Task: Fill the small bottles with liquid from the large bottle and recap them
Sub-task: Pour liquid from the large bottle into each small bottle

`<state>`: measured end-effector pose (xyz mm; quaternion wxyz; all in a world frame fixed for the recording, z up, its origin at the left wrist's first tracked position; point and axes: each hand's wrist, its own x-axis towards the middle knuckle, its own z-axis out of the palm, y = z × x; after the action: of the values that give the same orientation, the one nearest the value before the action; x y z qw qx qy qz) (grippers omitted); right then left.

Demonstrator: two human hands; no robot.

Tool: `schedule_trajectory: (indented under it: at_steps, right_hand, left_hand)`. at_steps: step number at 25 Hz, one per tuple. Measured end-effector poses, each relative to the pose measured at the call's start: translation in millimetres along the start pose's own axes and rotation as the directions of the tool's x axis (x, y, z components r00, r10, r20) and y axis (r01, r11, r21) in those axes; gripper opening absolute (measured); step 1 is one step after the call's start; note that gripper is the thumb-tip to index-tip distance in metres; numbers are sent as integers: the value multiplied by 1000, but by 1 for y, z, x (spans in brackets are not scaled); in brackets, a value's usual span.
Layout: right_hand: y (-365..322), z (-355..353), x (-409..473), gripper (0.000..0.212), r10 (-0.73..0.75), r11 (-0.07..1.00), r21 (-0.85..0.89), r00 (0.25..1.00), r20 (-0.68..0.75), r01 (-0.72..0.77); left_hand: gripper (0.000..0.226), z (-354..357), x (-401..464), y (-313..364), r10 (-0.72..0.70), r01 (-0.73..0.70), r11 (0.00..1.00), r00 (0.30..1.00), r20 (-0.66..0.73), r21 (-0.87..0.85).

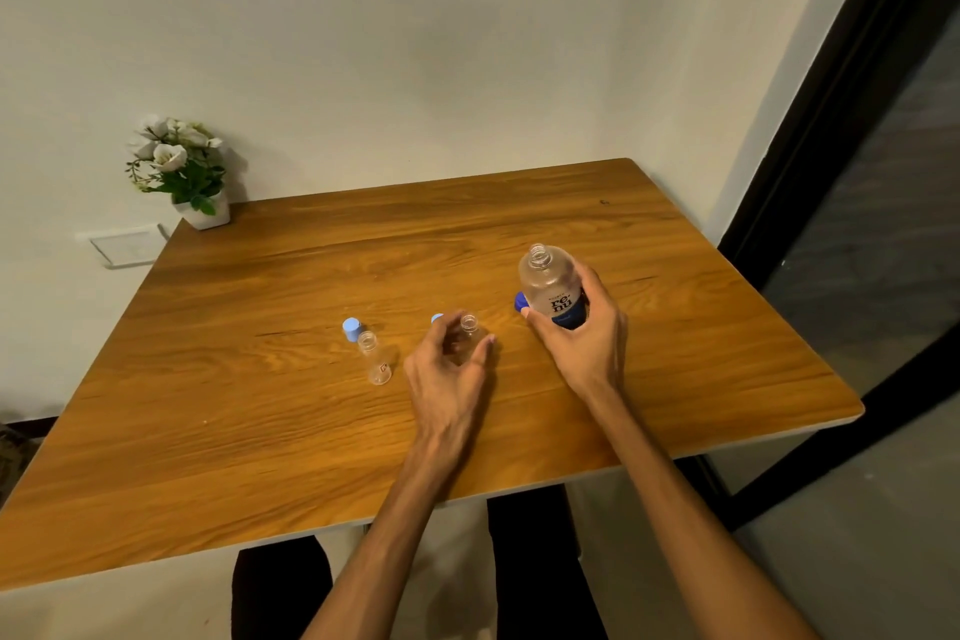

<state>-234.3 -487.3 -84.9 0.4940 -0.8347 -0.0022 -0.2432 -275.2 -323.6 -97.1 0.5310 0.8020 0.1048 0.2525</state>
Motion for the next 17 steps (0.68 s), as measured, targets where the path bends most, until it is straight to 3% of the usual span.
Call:
schedule_trajectory:
  at_steps: [7,12,17]
  right_hand:
    - [-26,-19,-1,84,-344,923,-145,933,105,356]
    - [-53,-30,12,83,-465,845,-216,872,152,488]
    - [-70,-36,30,84,-564,761,-243,798,214,602]
  left_hand:
    - [36,-22,-1,33,40,-56,965,997,-68,-258]
    - [39,-35,-5,47,132,-150,930,988,-77,-335]
    - [45,-41,-5,52,131,-170,917,983,-130,-361]
